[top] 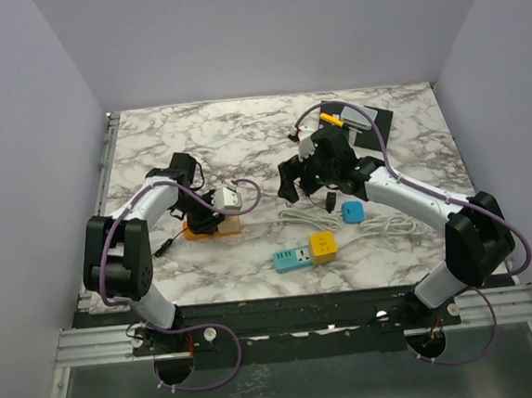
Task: Insert the plug
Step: Adjust the plug at the socket, then pick up the plug from the center of the board.
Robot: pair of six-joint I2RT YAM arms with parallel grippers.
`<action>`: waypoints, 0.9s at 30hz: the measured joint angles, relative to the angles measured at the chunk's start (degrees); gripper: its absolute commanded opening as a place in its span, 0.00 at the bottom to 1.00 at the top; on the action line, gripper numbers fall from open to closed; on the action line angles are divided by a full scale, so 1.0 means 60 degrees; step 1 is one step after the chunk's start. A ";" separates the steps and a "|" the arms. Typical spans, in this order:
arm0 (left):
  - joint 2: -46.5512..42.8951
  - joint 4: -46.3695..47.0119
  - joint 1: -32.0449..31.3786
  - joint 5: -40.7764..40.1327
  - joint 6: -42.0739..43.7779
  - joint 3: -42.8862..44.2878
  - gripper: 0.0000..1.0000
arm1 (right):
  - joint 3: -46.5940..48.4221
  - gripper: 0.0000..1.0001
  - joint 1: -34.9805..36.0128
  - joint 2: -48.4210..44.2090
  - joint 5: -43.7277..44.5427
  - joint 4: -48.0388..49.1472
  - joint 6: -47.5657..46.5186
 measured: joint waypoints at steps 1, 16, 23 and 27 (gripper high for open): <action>0.0036 0.0040 0.0058 -0.0244 0.0062 0.0098 0.53 | 0.0000 0.97 0.0000 0.0015 -0.0033 0.0007 0.0015; 0.0004 -0.1515 -0.0076 -0.0590 -0.0084 0.0710 0.99 | 0.0102 0.99 0.0000 0.0084 -0.0266 0.0000 0.0138; 0.0004 -0.1778 -0.0087 -0.0597 -0.0707 0.1872 0.99 | 0.0182 1.00 0.0000 0.0084 -0.0262 0.0004 0.0135; -0.0153 -0.1756 -0.0087 -0.0597 -0.1169 0.2579 0.98 | 0.0182 0.99 0.0000 0.0080 -0.0255 0.0004 0.0131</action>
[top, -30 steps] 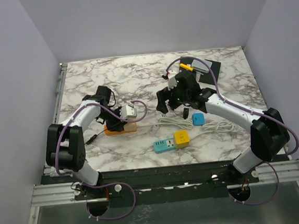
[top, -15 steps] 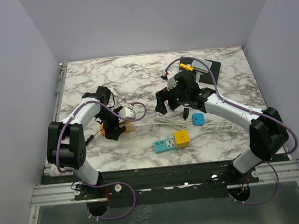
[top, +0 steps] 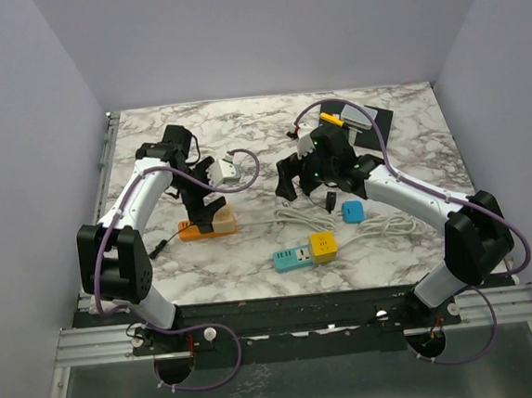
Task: Insert the plug
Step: Pick up the plug from the center of the board.
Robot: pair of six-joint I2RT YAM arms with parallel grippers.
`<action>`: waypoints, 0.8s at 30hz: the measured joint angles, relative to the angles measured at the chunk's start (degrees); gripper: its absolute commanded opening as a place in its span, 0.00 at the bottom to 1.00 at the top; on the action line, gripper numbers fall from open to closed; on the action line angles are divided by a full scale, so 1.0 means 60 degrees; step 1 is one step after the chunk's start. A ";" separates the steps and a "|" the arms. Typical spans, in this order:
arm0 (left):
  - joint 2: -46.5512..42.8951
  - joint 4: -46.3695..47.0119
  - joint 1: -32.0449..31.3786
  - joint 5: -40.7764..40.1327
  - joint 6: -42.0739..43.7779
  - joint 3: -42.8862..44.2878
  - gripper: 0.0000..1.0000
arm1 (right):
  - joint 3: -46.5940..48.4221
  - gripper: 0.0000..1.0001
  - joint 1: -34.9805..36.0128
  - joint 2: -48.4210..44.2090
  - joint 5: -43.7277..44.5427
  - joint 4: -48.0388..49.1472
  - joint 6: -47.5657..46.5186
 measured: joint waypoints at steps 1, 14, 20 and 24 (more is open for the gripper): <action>-0.0044 -0.0004 0.0000 0.0000 -0.0055 0.0109 0.95 | 0.0000 0.99 0.0000 -0.0004 0.0000 0.0000 0.0000; -0.0240 -0.0237 0.0000 -0.0255 -0.1093 0.1370 0.87 | 0.0000 0.98 -0.0623 -0.0539 0.1501 -0.0754 0.0302; -0.0204 0.0342 -0.0098 -0.0448 -0.2153 0.2000 0.99 | -0.0004 0.99 -0.1155 -0.0503 0.3464 -0.1843 0.0863; -0.0233 0.0725 -0.0452 -0.0798 -0.2761 0.1967 0.99 | -0.0215 0.98 -0.1162 -0.0503 0.4022 -0.2018 0.1191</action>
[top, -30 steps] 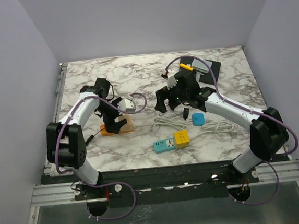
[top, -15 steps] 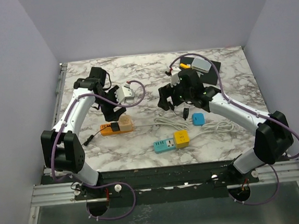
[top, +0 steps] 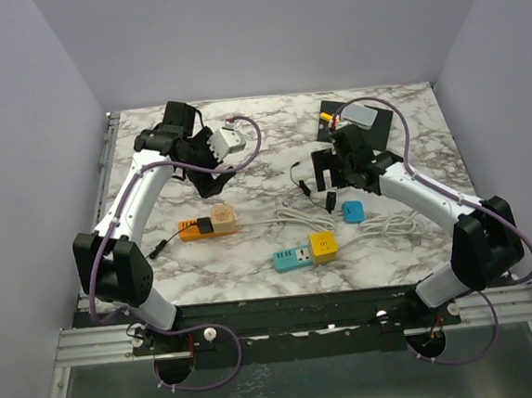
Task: Insert the plug
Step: Pick up the plug from the center of the board.
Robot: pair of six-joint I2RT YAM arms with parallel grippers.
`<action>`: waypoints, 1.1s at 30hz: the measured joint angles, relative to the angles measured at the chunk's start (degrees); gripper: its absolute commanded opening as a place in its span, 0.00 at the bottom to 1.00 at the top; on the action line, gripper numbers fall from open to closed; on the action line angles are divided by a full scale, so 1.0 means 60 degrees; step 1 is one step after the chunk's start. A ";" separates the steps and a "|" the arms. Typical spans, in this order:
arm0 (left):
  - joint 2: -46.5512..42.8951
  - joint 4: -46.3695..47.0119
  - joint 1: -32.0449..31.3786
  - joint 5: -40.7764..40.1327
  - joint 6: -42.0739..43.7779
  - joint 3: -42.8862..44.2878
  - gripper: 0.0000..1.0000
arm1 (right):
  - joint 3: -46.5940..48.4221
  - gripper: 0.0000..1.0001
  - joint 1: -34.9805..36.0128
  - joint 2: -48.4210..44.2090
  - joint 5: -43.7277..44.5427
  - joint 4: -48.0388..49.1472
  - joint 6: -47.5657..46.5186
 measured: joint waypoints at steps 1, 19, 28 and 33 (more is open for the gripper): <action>-0.0026 0.0084 -0.0109 -0.0091 -0.0138 -0.0033 0.99 | -0.0164 0.97 0.0000 0.0000 0.0011 0.0011 0.0098; -0.1093 0.1053 -0.0976 -0.0685 -0.1443 -0.1490 0.99 | -0.1155 0.58 0.0109 0.1421 -0.0164 0.0780 0.0911; -0.1891 0.1439 -0.1013 -0.0809 -0.1158 -0.1894 0.99 | -0.0517 0.07 0.0109 0.1825 -0.0229 0.0685 0.1118; -0.2535 0.2022 -0.1071 -0.0608 -0.0426 -0.2102 0.99 | 0.0189 0.05 0.0109 0.1606 -0.0423 0.0219 0.1082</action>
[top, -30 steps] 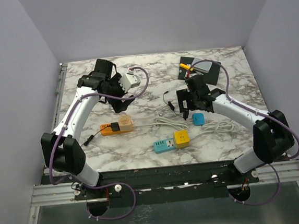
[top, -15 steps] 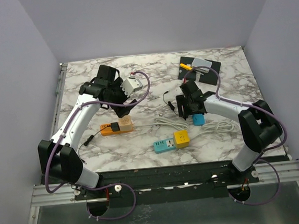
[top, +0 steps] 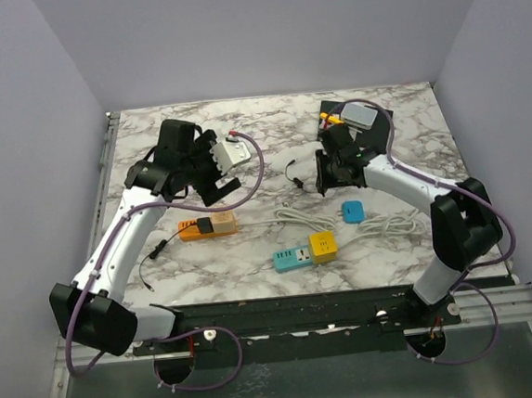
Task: Insert the plug
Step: Pick up the plug from the center of the board.
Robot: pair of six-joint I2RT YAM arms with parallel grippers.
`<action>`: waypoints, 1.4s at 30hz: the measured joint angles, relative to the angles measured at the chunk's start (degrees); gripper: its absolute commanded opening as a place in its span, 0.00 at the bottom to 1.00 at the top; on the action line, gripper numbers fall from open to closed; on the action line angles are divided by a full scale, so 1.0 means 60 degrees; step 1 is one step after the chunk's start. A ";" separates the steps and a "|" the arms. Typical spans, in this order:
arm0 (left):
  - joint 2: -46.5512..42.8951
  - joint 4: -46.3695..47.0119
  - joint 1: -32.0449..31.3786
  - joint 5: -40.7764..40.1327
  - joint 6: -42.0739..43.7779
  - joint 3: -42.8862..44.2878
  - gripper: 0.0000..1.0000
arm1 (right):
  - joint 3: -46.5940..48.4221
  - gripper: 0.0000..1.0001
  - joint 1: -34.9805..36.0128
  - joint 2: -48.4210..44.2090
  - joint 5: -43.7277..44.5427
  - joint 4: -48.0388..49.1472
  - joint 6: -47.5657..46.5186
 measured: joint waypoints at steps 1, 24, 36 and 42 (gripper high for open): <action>-0.0142 0.0168 -0.0007 0.0058 0.0160 0.0000 0.99 | 0.0229 0.05 0.0000 -0.0124 -0.0087 -0.0175 -0.0004; -0.2645 0.3362 -0.1060 0.2175 -0.2849 -0.0459 0.97 | 0.0015 0.05 0.0018 -0.3872 -0.9151 0.4404 0.0084; -0.2579 0.5176 -0.1060 0.4776 -0.8670 -0.0484 0.62 | -0.1202 0.07 0.0084 -0.4189 -1.0517 0.9136 0.1242; -0.2510 0.6251 -0.1060 0.5552 -1.0098 -0.0685 0.60 | -0.1483 0.06 0.0197 -0.4000 -1.0528 1.1285 0.2371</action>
